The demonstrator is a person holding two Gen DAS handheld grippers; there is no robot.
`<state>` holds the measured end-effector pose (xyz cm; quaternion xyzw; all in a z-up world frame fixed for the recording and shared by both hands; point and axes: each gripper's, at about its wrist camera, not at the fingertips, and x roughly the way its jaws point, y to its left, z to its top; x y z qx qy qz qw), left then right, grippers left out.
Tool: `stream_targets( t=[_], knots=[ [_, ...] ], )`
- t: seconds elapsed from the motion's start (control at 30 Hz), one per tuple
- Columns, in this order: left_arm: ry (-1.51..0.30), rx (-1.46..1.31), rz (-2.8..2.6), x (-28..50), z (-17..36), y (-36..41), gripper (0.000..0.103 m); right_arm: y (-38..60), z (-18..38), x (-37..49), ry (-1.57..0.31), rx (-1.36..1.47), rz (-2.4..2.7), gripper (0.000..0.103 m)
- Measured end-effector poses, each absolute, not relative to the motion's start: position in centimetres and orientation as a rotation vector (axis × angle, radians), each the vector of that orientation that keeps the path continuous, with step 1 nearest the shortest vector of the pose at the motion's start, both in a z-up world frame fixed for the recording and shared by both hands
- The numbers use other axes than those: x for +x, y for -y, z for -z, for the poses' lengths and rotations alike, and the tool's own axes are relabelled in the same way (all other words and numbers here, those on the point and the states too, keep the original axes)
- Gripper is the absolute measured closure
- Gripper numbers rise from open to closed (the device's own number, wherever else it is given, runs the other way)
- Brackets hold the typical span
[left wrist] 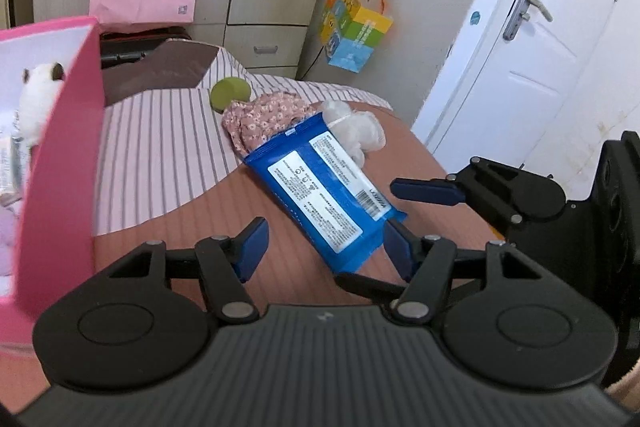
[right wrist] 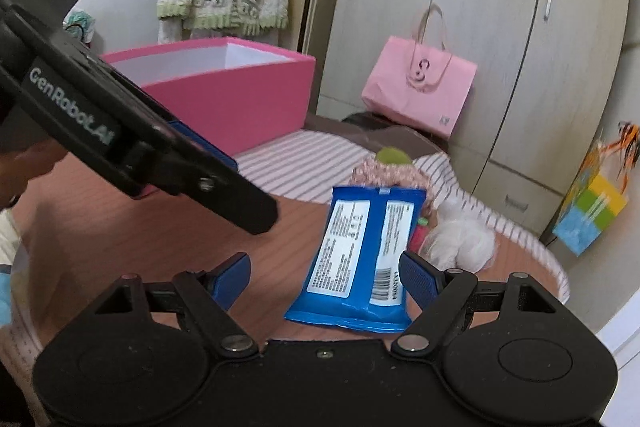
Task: Organize soft objects
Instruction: 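Move the left tool to the blue wipes packet on the bed, then close the left tool on the blue wipes packet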
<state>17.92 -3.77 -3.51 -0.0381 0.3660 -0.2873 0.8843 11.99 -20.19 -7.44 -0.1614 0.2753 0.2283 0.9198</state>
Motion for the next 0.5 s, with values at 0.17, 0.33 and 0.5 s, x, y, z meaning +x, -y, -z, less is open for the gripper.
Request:
stream_targets(
  t=[0.17,0.33,0.5],
  knots=[
    [-0.739,-0.121,0.565,19.4,5.3,4.7,0.044,19.4,8.8,13.1,-0.527,-0.389,-0.393,0.018],
    [-0.734,-0.174,0.531,20.8,6.7,5.6,0.044,19.6,9.6,14.0,-0.538,-0.39,-0.38,0.018],
    [-0.719,-0.195,0.494,20.9,7.8,6.4,0.044,21.2,10.0,15.1,-0.608,-0.239,-0.417,0.029]
  ],
)
